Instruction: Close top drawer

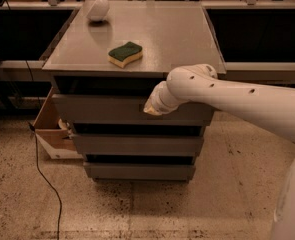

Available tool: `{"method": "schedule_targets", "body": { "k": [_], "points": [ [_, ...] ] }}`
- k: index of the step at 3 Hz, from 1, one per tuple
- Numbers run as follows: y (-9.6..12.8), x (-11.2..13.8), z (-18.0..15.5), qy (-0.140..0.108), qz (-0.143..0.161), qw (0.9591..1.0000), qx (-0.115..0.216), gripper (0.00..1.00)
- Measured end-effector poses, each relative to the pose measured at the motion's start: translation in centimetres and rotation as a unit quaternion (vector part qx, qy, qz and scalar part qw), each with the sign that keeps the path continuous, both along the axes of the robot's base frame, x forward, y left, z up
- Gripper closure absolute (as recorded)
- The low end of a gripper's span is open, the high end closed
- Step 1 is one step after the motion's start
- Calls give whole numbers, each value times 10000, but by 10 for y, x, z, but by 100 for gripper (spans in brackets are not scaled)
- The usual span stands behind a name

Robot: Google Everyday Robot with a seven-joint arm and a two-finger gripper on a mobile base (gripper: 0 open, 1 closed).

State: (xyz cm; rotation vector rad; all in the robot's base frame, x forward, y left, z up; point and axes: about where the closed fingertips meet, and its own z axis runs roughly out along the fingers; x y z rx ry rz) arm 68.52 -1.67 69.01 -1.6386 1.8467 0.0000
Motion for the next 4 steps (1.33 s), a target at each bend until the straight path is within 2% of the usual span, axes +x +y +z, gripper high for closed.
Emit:
{"method": "schedule_targets", "body": {
  "k": [1, 2, 3, 4],
  "points": [
    [-2, -2, -9, 52, -29, 10000, -60, 100],
    [-11, -20, -10, 127, -85, 9999, -5, 94],
    [-51, -71, -2, 302, -415, 9984, 240, 79],
    [-95, -125, 25, 247, -827, 9953, 438, 80]
  ]
}}
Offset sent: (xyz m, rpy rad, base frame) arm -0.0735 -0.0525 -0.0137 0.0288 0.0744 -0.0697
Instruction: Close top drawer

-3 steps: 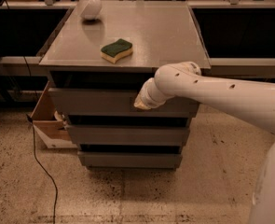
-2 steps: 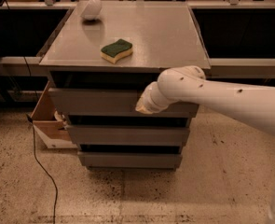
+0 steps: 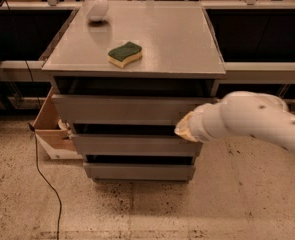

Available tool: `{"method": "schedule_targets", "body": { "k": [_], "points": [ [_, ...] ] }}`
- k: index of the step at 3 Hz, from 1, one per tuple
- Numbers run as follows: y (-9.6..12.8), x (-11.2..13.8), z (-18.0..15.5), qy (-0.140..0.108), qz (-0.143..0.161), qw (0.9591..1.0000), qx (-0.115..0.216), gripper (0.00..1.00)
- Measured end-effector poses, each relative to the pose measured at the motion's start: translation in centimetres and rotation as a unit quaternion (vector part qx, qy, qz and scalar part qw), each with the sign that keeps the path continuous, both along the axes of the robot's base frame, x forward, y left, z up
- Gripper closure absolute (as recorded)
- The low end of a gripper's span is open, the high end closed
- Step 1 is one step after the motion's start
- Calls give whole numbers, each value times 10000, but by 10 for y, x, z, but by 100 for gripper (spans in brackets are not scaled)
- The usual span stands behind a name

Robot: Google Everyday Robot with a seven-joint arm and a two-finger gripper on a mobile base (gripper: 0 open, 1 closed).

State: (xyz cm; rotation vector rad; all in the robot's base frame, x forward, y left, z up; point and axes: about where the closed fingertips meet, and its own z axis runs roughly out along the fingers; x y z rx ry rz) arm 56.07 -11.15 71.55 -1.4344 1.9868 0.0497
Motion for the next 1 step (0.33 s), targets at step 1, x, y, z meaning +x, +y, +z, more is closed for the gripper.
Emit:
{"method": "schedule_targets", "body": {
  "k": [1],
  "points": [
    [-42, -49, 64, -485, -359, 9982, 5, 63]
  ]
}}
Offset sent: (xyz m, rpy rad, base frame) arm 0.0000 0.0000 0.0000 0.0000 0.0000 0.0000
